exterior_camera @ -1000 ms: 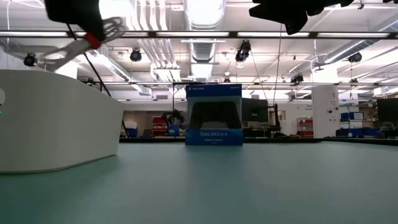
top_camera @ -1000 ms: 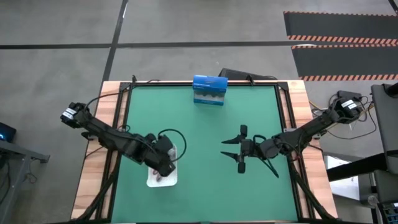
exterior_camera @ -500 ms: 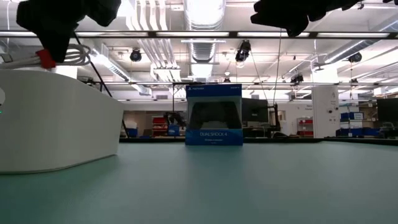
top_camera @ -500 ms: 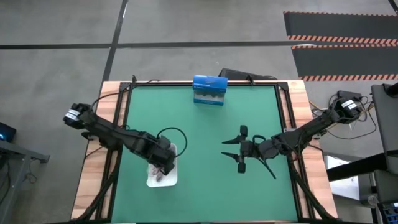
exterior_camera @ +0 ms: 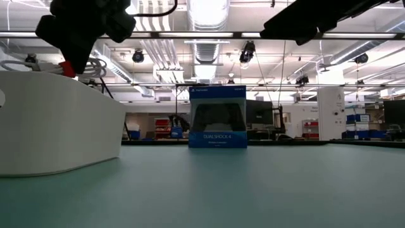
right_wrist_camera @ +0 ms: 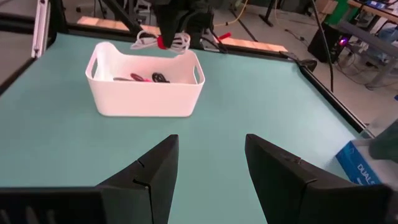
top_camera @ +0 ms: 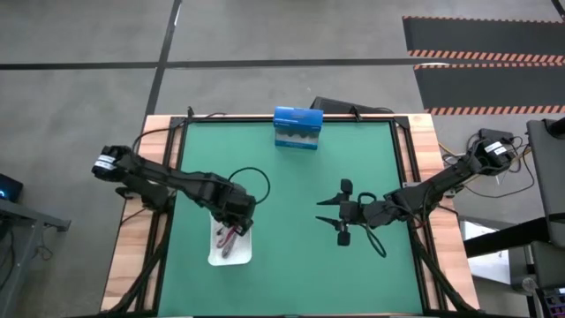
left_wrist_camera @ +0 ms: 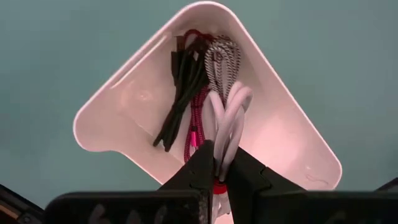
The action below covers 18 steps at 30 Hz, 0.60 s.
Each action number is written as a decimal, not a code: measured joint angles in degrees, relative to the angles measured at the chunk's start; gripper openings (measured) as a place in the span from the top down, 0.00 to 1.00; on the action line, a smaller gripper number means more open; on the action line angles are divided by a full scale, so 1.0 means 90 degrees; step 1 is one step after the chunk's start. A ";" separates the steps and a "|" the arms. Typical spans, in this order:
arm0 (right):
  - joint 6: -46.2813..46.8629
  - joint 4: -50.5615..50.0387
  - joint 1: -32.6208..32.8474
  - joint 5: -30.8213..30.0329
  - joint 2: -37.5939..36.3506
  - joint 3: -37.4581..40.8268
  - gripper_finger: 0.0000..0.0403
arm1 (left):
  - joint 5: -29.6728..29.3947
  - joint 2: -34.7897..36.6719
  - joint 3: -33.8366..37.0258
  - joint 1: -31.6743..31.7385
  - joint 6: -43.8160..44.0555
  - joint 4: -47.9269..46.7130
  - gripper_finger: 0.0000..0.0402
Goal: Pick and place USB-C Cables
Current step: Put the white charger cable into the white bin
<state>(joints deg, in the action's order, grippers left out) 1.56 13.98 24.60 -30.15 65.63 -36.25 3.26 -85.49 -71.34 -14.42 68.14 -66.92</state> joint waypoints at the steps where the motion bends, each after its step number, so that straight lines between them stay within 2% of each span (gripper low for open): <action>1: -0.0001 -0.0033 0.0000 0.0000 0.0000 0.0000 0.56 | 0.0030 0.0000 0.0027 0.0050 -0.0014 0.0000 0.98; 18: -0.0025 -0.0092 0.0000 0.0000 0.0002 0.0000 0.56 | 0.0170 -0.0425 0.0582 0.0242 -0.0326 0.0390 0.98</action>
<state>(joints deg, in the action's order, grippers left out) 1.34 13.15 24.60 -30.15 65.65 -36.25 4.79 -89.31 -66.11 -12.24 65.21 -63.41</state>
